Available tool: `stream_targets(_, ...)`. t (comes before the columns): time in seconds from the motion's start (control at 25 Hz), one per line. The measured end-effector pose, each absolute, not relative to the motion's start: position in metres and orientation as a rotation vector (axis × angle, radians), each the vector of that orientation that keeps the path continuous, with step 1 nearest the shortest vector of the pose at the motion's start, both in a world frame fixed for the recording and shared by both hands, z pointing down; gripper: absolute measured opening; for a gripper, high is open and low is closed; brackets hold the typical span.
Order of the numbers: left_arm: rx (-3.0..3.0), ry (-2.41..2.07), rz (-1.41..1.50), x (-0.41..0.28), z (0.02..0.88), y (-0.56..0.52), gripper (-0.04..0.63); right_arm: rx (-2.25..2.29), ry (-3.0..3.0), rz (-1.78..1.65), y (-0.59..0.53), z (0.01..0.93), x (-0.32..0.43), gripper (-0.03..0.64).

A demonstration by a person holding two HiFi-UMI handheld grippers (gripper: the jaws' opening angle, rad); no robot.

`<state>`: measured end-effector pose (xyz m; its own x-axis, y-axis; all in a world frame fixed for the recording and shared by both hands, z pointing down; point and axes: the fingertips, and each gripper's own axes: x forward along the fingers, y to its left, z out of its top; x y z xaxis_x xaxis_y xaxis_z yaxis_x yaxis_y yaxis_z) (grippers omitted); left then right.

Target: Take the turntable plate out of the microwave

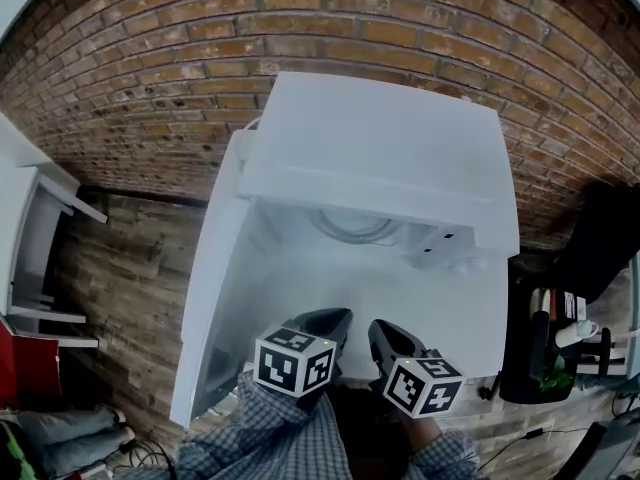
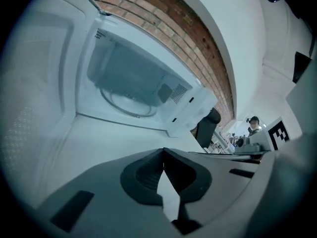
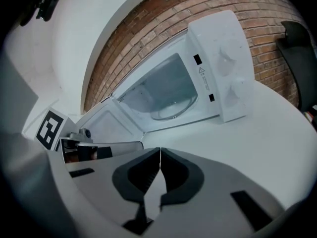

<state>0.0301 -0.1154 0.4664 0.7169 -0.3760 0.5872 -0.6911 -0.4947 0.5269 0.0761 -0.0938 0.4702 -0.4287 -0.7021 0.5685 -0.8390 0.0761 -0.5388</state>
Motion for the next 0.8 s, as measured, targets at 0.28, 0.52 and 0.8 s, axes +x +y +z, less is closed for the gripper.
stream_targets(0.28,2.037,-0.864,0.368,0.019,0.476,-0.159,0.009,1.560,-2.140,1.288,-0.118,0.477,0.074,0.020)
stream_targets(0.52,1.917,-0.922,0.210,0.017,0.484,-0.192,0.011,1.508,-2.151,1.280,-0.132,0.482,0.082,0.020)
stream_targets(0.8,1.926,-0.968,0.152,0.021,0.484,-0.218,0.079,1.450,-2.177,1.268,-0.145,0.480,0.088,0.020)
